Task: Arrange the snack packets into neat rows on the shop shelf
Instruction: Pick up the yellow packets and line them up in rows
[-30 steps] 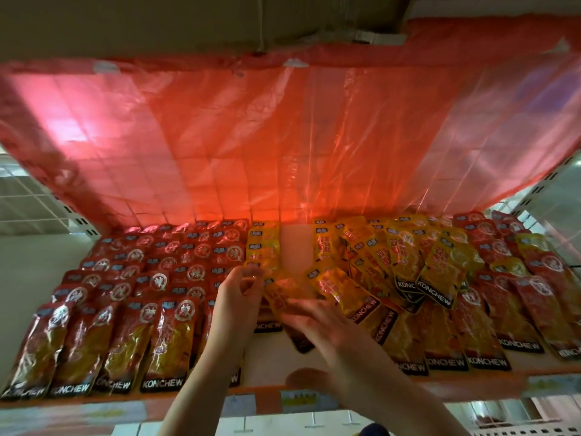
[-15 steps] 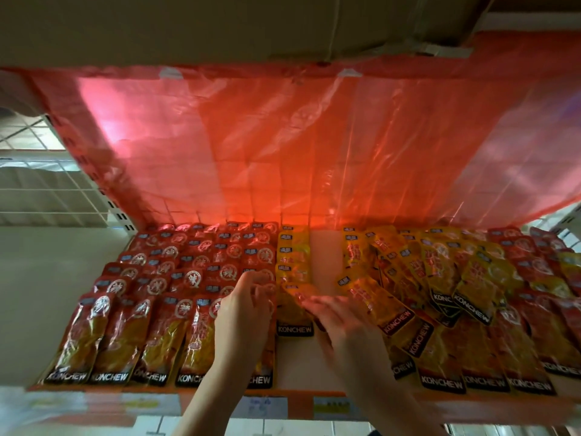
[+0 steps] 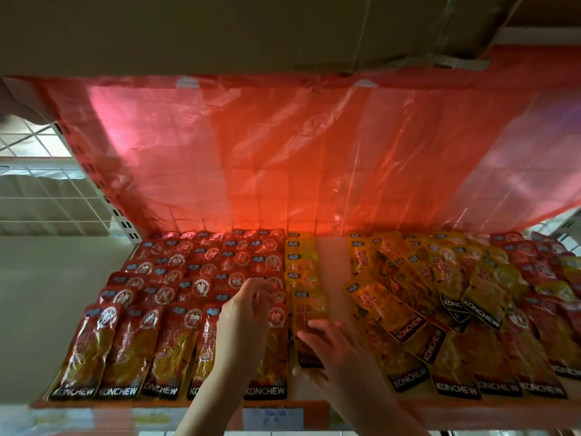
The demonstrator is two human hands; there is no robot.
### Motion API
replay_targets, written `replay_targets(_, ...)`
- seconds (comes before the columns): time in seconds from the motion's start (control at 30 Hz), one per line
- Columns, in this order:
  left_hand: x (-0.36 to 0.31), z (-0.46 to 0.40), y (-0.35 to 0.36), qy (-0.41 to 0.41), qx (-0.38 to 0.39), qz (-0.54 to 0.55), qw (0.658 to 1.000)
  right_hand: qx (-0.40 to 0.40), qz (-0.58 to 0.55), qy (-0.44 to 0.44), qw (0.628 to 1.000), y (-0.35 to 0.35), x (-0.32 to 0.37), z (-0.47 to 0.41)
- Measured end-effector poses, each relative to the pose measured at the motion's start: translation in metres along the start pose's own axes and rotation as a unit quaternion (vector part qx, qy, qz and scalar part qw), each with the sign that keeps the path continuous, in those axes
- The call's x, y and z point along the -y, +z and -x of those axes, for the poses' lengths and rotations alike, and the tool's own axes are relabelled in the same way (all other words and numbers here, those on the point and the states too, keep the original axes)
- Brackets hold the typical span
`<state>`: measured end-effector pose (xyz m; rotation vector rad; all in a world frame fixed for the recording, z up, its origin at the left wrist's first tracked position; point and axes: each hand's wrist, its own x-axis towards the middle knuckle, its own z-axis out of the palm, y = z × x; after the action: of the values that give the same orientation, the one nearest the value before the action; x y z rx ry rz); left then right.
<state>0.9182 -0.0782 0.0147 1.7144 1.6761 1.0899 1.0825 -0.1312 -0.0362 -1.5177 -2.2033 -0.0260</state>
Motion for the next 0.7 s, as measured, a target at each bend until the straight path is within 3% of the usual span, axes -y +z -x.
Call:
replay_targets(0.17, 0.009, -0.006, 0.007, 0.011, 0.010, -0.009, 1.000, 0.013, 0.004, -0.038, 0.999, -0.006, -0.002, 0.004)
replay_targets(0.3, 0.007, -0.014, 0.015, 0.087, 0.010, -0.083, 0.993, -0.030, -0.025, 0.044, 0.998, -0.002, 0.000, 0.000)
replay_targets(0.4, 0.003, -0.022, 0.022, 0.106, 0.042, -0.141, 0.983, -0.013, -0.024, 0.117, 0.993, 0.002, 0.001, -0.004)
replay_targets(0.7, 0.013, -0.027, 0.032, 0.118, 0.076, -0.178, 0.974, 0.005, -0.054, 0.106, 0.993, 0.002, 0.000, -0.001)
